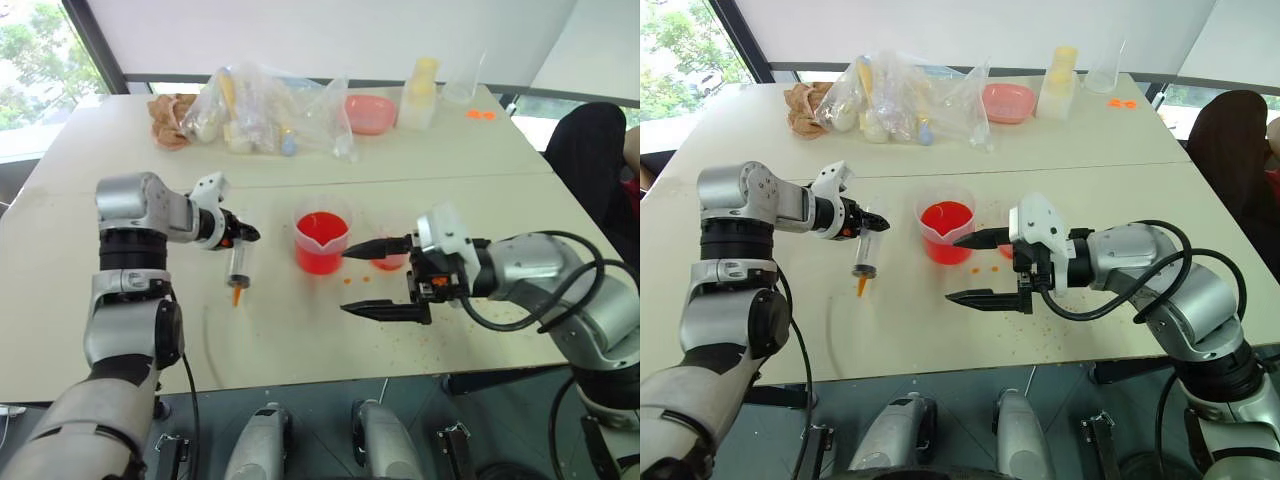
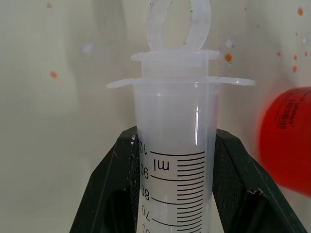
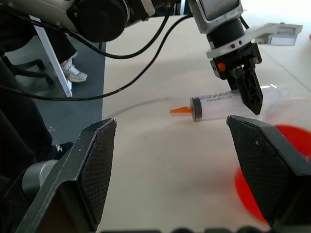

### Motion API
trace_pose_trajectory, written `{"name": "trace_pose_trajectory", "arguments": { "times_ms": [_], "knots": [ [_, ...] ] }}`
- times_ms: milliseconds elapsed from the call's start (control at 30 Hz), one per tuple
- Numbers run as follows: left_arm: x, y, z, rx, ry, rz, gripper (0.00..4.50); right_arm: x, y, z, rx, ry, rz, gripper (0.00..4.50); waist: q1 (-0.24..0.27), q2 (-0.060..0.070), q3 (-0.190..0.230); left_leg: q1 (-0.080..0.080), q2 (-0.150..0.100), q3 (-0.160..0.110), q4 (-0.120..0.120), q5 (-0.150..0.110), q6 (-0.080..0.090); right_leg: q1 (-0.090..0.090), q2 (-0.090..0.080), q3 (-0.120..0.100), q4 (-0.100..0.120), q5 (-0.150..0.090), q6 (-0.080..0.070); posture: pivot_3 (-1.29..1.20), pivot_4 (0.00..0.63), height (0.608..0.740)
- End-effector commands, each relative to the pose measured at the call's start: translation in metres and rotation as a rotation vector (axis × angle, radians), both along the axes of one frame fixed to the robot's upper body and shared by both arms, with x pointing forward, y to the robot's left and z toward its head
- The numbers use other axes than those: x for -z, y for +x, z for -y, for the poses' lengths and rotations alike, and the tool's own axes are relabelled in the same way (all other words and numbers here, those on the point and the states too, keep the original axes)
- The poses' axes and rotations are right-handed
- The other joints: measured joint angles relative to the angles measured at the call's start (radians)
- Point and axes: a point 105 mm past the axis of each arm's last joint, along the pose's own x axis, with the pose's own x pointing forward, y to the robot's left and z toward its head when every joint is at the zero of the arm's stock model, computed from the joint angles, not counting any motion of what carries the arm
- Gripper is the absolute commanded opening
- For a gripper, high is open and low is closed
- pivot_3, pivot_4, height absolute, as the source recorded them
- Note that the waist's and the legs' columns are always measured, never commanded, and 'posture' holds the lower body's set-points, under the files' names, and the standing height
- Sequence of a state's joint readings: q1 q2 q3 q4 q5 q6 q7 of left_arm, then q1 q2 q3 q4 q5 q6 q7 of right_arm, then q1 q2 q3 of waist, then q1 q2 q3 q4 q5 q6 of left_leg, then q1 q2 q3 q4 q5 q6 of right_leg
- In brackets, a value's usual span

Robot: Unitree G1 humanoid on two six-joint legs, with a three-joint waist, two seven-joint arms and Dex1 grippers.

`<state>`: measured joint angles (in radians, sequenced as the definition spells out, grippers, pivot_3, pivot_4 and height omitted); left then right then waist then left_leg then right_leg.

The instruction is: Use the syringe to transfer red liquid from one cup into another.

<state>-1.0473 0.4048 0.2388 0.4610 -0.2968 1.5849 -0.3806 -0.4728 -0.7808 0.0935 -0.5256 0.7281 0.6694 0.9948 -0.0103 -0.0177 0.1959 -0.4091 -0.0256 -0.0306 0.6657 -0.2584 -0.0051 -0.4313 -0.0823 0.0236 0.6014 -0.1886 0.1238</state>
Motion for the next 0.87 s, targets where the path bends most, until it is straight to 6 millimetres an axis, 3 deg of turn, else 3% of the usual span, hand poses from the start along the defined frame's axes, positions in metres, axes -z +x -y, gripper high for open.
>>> {"name": "trace_pose_trajectory", "arguments": {
  "times_ms": [33,200,267,400,533,633,800,867],
  "knots": [
    [-0.008,0.000,0.000,-0.010,-0.014,0.037,1.93,-0.004,-0.003,-0.001,-0.004,0.010,0.036,3.83,0.000,0.000,0.000,0.000,0.000,0.000,0.000,0.000,0.000,0.000,0.000,0.000,0.000,0.000,0.000,0.00,0.150,0.740],
    [-0.009,0.000,0.000,-0.018,-0.002,0.046,4.01,0.001,0.000,0.001,0.020,-0.002,0.032,3.85,0.001,0.000,0.000,0.000,0.000,0.000,0.000,0.000,-0.001,0.000,0.000,0.000,0.000,0.000,0.000,0.00,0.150,0.740],
    [-0.009,0.001,-0.003,-0.020,0.028,0.062,4.46,0.003,0.001,0.003,0.032,-0.008,0.031,3.85,0.000,0.000,0.000,0.000,0.000,0.000,0.000,0.000,-0.001,0.000,0.000,0.000,0.000,0.000,0.000,0.00,0.150,0.740],
    [-0.027,0.007,-0.008,-0.011,0.057,0.220,4.46,0.005,0.005,0.009,0.070,-0.014,0.031,3.85,-0.001,0.000,0.000,0.001,0.000,0.000,0.000,0.000,-0.001,0.000,0.000,0.000,0.001,0.000,0.000,0.00,0.150,0.740],
    [-0.089,0.016,-0.026,-0.078,0.129,0.784,4.46,0.000,0.012,0.027,0.172,0.015,0.031,3.85,0.001,0.000,0.000,0.000,0.003,-0.001,-0.001,0.001,-0.003,-0.001,-0.002,0.001,0.001,0.000,-0.001,0.00,0.150,0.740],
    [-0.106,0.004,-0.040,-0.085,0.062,0.937,4.46,-0.007,0.022,0.047,0.306,0.064,0.036,3.85,0.005,0.000,0.000,0.000,0.002,0.000,-0.002,0.002,-0.006,-0.002,-0.005,0.001,0.000,0.001,-0.001,0.00,0.150,0.740],
    [-0.110,-0.024,-0.059,-0.039,0.108,1.066,4.46,-0.015,0.037,0.091,0.569,0.195,0.027,3.85,0.005,0.000,-0.001,0.001,0.002,0.001,-0.002,0.002,-0.005,-0.001,-0.006,0.001,-0.001,0.001,-0.002,0.00,0.150,0.740],
    [-0.091,-0.042,-0.063,0.024,0.143,1.045,4.46,-0.020,0.035,0.112,0.677,0.233,0.041,3.85,0.006,0.000,-0.001,0.000,0.001,0.001,-0.002,0.002,-0.005,-0.001,-0.006,0.001,-0.001,0.001,-0.002,0.00,0.150,0.740]
  ]
}}
